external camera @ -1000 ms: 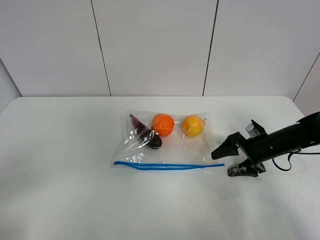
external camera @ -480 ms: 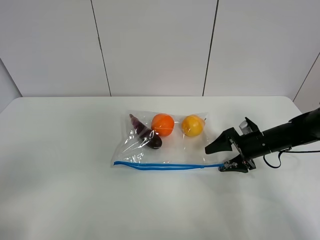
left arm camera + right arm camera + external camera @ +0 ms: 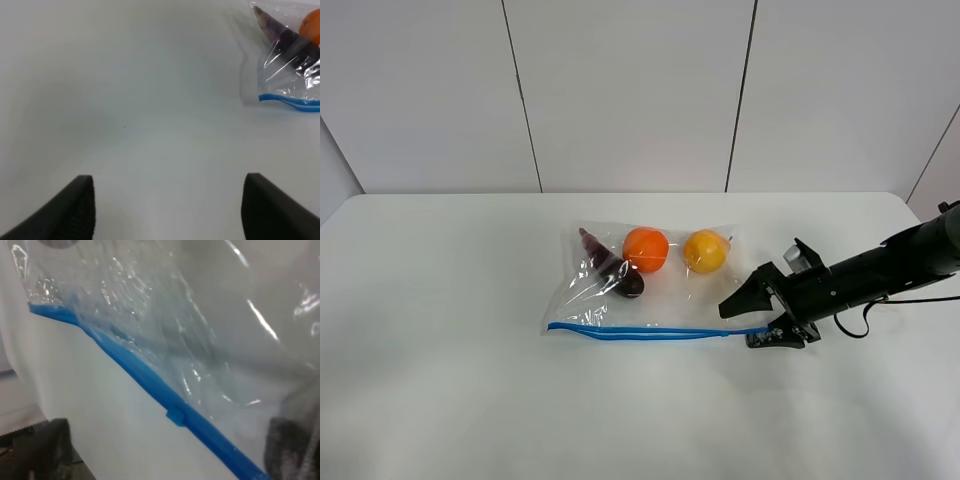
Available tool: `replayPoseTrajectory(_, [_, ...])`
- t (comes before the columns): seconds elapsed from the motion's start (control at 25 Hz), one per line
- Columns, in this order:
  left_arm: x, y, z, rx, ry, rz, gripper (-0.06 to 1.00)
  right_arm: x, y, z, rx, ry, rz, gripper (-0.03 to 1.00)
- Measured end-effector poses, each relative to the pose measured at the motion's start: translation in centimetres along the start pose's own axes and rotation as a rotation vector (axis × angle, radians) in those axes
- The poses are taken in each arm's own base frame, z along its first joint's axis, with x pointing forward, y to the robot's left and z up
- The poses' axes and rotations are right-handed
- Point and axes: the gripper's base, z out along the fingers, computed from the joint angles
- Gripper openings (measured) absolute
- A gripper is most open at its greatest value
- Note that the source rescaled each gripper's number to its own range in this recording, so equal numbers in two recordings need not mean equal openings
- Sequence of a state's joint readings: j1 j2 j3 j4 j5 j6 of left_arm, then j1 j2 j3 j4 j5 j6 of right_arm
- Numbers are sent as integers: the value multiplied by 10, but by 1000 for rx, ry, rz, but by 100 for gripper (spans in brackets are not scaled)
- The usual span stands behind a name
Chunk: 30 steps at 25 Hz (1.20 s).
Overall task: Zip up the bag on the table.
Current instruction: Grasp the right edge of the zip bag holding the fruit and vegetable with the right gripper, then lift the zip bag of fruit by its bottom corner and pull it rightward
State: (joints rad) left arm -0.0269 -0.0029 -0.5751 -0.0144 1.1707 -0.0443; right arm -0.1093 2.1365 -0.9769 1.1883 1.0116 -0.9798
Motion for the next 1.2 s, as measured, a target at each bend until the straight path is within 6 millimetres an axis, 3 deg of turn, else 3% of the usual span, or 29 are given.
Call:
replayPoseTrajectory(0.36, [0,0,0,0,0,0,81,0,0,0,3,2,-2,48])
replayPoseTrajectory(0.72, [0,0,0,0,0,0,81,1,0,0,5,9,-6,41])
replayPoseTrajectory(1.04, [0,0,0,0,0,0,81,2,-1,0,12,21,-15,1])
replayPoseTrajectory(1.2, [0,0,0,0,0,0,81,2,-1,0,12,23,-16,0])
